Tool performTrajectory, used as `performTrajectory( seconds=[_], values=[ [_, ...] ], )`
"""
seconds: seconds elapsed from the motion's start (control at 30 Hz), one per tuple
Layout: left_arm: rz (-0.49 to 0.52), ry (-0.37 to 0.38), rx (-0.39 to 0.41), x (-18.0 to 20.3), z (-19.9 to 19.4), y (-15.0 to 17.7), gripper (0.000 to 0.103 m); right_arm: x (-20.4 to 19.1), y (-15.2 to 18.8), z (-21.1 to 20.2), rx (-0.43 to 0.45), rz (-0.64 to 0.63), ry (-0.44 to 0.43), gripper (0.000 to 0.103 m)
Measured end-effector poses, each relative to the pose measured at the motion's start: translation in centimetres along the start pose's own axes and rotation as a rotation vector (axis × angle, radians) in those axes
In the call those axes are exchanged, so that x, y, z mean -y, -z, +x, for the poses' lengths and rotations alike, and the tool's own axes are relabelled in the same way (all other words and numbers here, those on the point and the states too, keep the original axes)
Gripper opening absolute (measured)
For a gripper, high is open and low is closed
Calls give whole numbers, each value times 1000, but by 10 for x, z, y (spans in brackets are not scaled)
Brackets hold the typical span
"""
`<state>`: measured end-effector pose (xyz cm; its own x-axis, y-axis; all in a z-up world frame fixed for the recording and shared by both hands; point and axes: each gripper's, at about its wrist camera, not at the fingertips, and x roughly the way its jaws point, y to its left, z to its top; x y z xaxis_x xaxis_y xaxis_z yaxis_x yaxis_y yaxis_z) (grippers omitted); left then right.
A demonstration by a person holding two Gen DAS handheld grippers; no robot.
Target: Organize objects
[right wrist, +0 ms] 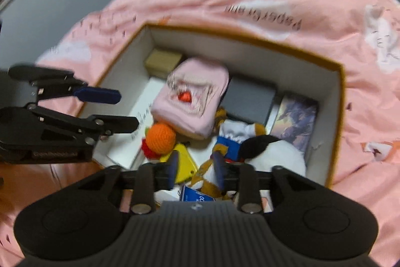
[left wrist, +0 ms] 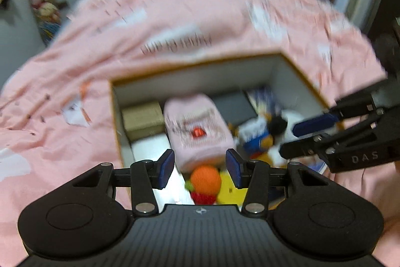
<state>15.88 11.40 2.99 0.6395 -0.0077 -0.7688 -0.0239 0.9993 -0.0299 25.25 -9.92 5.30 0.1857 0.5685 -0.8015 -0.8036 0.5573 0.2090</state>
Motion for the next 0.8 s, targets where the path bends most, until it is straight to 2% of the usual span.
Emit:
performTrajectory(
  seconds=[0.13,0.23,0.33,0.4,0.43,0.53,0.63,0.8],
  values=[
    [-34,-88,145,8,-32,1,55,-1,11,-36,125,75,38,51],
    [-87,-107,216,14,-52,1,57,-6,23,-64,234,116,87,59],
    [-90,-142,298,25,-70,4,65,-15,38,-89,346,131,156,70],
    [-80,-181,337,34,-78,9,77,-23,50,-102,414,131,191,78],
    [-73,-201,354,39,-82,12,78,-28,57,-107,445,126,205,81],
    [-52,-252,372,51,-87,22,78,-42,76,-118,525,106,240,90],
    [-71,-253,360,58,-86,34,79,-53,91,-120,568,98,270,96],
    [-119,-245,316,66,-77,61,80,-60,109,-106,565,101,299,98]
  ],
)
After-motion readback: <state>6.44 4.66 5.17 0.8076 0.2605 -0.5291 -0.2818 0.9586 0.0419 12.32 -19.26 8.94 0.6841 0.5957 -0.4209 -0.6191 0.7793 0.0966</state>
